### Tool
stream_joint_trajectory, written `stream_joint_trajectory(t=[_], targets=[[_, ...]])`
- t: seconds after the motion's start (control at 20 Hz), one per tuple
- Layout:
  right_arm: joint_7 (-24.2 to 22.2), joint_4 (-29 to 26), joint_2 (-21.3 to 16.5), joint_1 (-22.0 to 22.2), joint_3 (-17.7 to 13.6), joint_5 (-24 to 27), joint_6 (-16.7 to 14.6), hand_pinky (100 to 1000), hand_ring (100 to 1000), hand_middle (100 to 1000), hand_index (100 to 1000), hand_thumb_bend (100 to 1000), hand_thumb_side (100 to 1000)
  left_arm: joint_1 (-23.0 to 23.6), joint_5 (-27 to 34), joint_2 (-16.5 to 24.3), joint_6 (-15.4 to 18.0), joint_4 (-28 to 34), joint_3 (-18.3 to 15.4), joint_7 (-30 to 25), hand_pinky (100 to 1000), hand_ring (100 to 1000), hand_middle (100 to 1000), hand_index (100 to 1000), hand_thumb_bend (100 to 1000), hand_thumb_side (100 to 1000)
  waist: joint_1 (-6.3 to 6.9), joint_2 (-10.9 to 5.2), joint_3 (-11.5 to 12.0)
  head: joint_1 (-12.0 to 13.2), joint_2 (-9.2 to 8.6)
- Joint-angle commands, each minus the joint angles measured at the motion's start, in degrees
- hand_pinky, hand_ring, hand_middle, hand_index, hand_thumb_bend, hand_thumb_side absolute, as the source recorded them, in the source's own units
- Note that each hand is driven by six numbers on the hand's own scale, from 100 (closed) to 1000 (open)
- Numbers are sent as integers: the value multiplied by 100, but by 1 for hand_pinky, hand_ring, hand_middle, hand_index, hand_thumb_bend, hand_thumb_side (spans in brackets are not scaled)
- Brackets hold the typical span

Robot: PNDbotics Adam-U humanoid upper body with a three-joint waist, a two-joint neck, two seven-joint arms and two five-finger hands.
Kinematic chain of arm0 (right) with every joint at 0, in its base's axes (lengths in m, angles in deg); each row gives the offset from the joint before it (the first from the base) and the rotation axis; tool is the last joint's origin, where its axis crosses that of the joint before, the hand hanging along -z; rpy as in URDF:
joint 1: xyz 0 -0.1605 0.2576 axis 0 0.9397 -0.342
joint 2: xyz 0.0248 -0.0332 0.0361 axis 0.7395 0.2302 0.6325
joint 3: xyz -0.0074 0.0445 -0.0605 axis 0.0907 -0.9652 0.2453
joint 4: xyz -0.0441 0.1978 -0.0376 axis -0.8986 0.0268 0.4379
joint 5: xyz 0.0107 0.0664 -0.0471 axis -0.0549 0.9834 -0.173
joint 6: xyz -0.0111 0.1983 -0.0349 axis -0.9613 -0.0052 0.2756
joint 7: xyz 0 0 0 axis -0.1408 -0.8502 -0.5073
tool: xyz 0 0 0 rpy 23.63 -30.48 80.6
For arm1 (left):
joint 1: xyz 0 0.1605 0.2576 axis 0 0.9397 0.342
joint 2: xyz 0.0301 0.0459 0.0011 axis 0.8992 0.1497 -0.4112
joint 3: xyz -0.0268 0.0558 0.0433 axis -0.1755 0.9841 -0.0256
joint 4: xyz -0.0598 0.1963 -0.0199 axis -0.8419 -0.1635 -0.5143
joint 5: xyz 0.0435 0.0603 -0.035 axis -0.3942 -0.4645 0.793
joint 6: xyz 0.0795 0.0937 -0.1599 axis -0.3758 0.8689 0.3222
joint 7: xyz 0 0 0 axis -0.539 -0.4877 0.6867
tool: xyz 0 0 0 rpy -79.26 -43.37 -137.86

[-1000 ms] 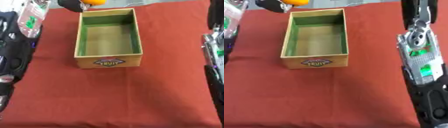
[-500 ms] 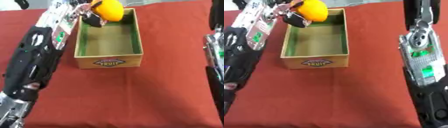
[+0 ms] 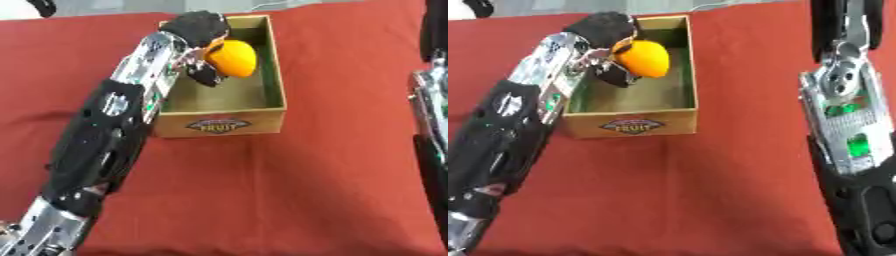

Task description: Pick up objects on the table and place them in the box.

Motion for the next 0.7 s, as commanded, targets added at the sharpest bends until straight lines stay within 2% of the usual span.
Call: stream_joint_trajectory(t=[0.05,0.2,0.3,0.4,0.45,0.5,0.6,0.7], targets=[[7,-114,-67,-81,-26,13,-12,808,764,592,878,100,1000,-50,-121,-4,119,-47,-5,-75,325,485,552,730,100,259,-19,-94,2,1,-56],[12,-114,-72,-65,-28,19,-15,808,764,591,878,100,1000,-31,-215,-12,211,-68,-1,-209,442,605,689,839,114,315,-2,-88,5,-1,-48],[16,-114,-75,-60,-29,22,-16,808,764,591,878,100,1000,-30,-301,-11,244,-49,-10,-257,544,695,756,887,207,356,9,-81,1,-1,-50],[16,-114,-77,-53,-30,26,-18,809,764,591,878,100,1000,-28,-408,-7,257,-26,-16,-269,592,739,785,904,286,397,16,-75,0,0,-44],[18,-114,-78,-49,-33,28,-18,809,764,591,878,100,1000,-29,-466,-4,260,-11,-20,-262,665,786,826,932,446,470,21,-73,1,-1,-46],[19,-114,-78,-46,-33,30,-19,809,764,591,878,100,1000,-29,-531,-1,259,4,-23,-252,725,829,855,946,509,499,25,-72,2,0,-48],[14,-114,-73,-42,-30,34,-22,809,765,591,878,100,1000,-30,-671,1,270,18,-31,-259,774,869,926,978,722,597,29,-73,2,4,-52],[14,-114,-71,-35,-32,33,-19,809,765,590,878,100,1000,-32,-786,6,274,33,-52,-292,806,892,954,991,807,639,30,-77,0,9,-57]])
